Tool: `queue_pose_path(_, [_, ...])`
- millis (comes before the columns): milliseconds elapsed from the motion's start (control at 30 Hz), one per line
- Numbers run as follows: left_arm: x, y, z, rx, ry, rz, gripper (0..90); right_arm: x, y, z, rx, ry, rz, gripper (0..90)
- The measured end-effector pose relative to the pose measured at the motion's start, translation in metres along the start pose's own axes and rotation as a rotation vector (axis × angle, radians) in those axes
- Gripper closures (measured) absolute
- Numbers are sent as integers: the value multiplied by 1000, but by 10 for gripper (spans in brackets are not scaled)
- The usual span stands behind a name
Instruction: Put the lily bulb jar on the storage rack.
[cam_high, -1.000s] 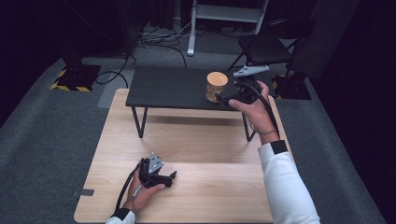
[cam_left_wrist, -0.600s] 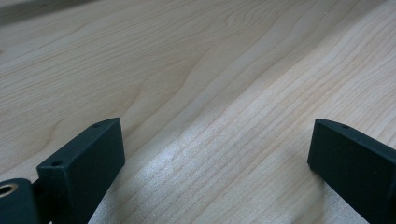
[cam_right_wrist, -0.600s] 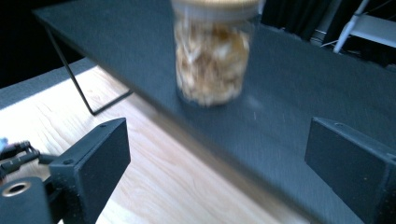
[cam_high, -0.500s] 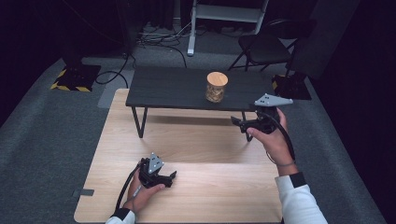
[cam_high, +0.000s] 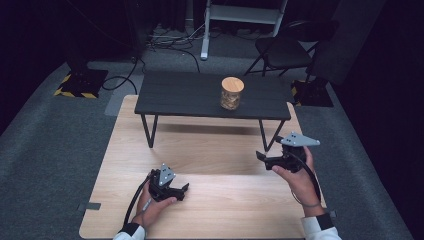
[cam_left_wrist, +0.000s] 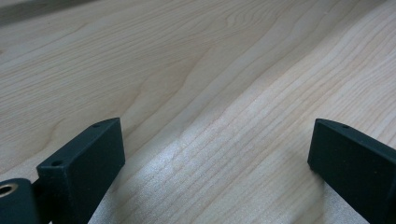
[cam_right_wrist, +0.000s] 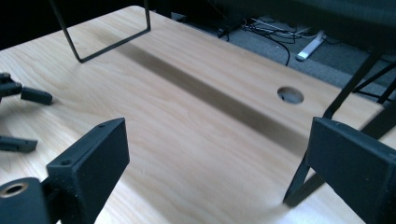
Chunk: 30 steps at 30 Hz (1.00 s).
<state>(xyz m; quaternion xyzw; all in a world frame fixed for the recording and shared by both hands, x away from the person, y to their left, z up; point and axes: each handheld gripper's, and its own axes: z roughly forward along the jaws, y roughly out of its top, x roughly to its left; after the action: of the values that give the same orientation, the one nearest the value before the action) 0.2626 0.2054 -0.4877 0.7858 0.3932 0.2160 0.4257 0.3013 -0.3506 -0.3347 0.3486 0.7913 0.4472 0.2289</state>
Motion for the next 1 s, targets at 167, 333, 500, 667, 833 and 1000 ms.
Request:
queue_pose_path(167, [0,0,0,1,0,0,36,2,-40,-3,-5,-10,33,58])
queue_pose_path(333, [0,0,0,0,0,0,36,3,-71,-3,-1,-13,61,58])
queue_pose_path(500, [0,0,0,1,1,0,36,7,-91,0,21,-22,65,58])
queue_pose_path(667, [0,0,0,0,1,0,36,13,-103,8,67,-24,47,58])
queue_pose_path(833, [0,0,0,0,1,0,36,14,-114,13,90,-13,57,58])
queue_pose_path(1000, [0,0,0,0,1,0,36,17,-122,16,114,-10,58,58])
